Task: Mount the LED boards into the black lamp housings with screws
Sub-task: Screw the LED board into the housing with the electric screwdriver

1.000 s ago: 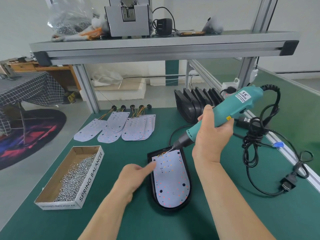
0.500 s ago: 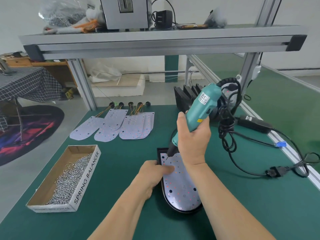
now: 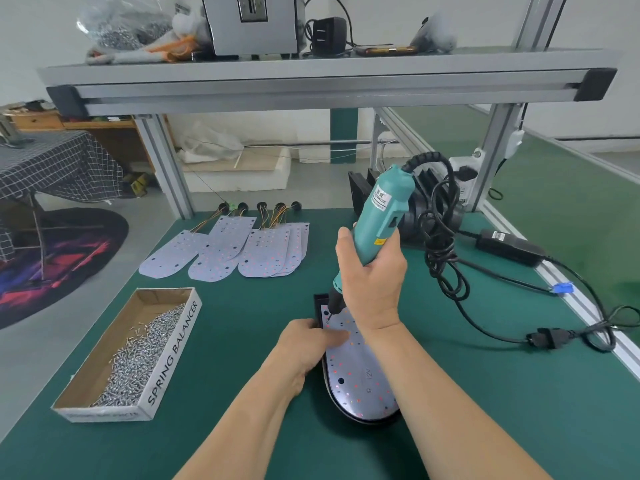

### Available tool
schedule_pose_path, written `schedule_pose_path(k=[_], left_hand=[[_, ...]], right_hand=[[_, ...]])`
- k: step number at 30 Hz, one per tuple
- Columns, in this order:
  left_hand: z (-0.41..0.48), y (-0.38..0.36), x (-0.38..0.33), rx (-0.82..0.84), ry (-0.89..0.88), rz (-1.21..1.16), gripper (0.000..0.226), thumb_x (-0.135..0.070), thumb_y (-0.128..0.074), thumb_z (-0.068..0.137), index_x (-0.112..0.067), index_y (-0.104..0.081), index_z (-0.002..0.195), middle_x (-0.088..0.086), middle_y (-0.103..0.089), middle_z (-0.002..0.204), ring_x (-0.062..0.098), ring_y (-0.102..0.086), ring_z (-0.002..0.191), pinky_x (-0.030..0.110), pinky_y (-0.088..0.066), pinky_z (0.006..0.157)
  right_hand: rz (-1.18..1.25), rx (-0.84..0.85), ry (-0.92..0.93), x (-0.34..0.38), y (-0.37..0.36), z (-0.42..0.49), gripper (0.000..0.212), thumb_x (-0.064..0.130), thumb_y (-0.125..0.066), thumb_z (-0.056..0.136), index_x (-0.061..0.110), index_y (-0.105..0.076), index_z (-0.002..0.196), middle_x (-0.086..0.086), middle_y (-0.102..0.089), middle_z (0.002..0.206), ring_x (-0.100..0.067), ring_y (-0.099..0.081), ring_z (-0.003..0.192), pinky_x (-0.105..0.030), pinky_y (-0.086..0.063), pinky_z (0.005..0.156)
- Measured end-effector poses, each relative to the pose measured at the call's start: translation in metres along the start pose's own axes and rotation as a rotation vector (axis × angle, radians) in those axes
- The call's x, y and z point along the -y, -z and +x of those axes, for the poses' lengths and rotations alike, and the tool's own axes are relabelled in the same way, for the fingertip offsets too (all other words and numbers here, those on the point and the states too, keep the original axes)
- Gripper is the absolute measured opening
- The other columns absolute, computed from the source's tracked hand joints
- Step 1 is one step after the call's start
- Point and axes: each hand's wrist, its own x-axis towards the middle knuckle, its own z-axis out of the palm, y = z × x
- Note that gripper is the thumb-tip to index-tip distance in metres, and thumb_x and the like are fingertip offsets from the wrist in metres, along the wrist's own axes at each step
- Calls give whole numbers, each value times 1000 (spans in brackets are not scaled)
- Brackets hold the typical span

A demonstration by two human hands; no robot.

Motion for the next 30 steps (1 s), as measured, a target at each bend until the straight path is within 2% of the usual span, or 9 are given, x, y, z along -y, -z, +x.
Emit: schedule_pose_path(k=[4,8,12,16,18,21,25,27,30], left_hand=[[1,-1,2,-3,-11,-17,15,-7,-78,80,-8,-78,94,5,-79,89,23,-77,86,37,-59,87],[3,-1,5,-29,-18,-16,14,-8,-79,78,-8,-78,92,5,-79,88,24,-76,87,40,-59,89],[3,-2,6,-41,-26,7,10,-8,-80,77,-9,-78,87,3,-79,86,21,-76,84,32,-58,78],[0,-2,3,-37,-33,8,7,-6,-78,77,-10,-76,83,4,-79,84,21,-76,81,27,-54,69],[-1,-1,1,-14,-24,9,9,-7,-79,78,-9,-76,86,5,-79,85,21,-76,82,27,-55,71],[-2,-1,0,1,-15,4,16,-8,-80,79,-6,-77,95,6,-79,90,24,-76,89,36,-59,86],[-2,0,1,-1,-7,-1,18,-7,-77,81,-4,-76,99,7,-79,92,23,-76,86,32,-59,81],[-5,0,1,21,-8,-8,23,-9,-79,77,-4,-76,100,6,-79,90,23,-77,85,30,-58,77],[-7,0,0,40,-20,-16,37,-16,-81,62,-3,-76,97,9,-79,89,26,-77,84,35,-59,82]], right_hand=[[-15,28,55,0,-3,-2,32,41,-65,81,12,-54,85,4,-61,69,-11,-57,57,-24,-46,54],[-50,80,76,-1,-6,-3,24,41,-63,81,29,-43,78,11,-50,57,-10,-51,52,-16,-39,50],[-86,118,68,0,-8,-5,27,31,-68,84,17,-46,79,2,-52,59,-18,-50,55,-29,-43,52],[-80,107,81,4,-7,-8,26,25,-70,85,11,-48,82,1,-52,60,-15,-49,58,-19,-39,53],[-53,104,64,7,-2,-11,28,27,-70,85,10,-48,83,4,-52,61,-13,-50,56,-20,-41,53],[40,16,32,21,12,-3,33,37,-70,86,8,-54,88,6,-60,66,-13,-56,58,-28,-47,57],[132,-207,-99,27,48,27,22,39,-71,82,23,-57,87,4,-66,73,-15,-62,65,-27,-51,62],[90,-233,-215,14,76,36,21,42,-70,80,29,-54,84,-4,-67,76,-18,-63,66,-31,-51,63],[-49,-200,-406,-14,114,36,21,42,-68,82,31,-51,88,0,-69,80,-8,-64,66,-31,-44,66]])
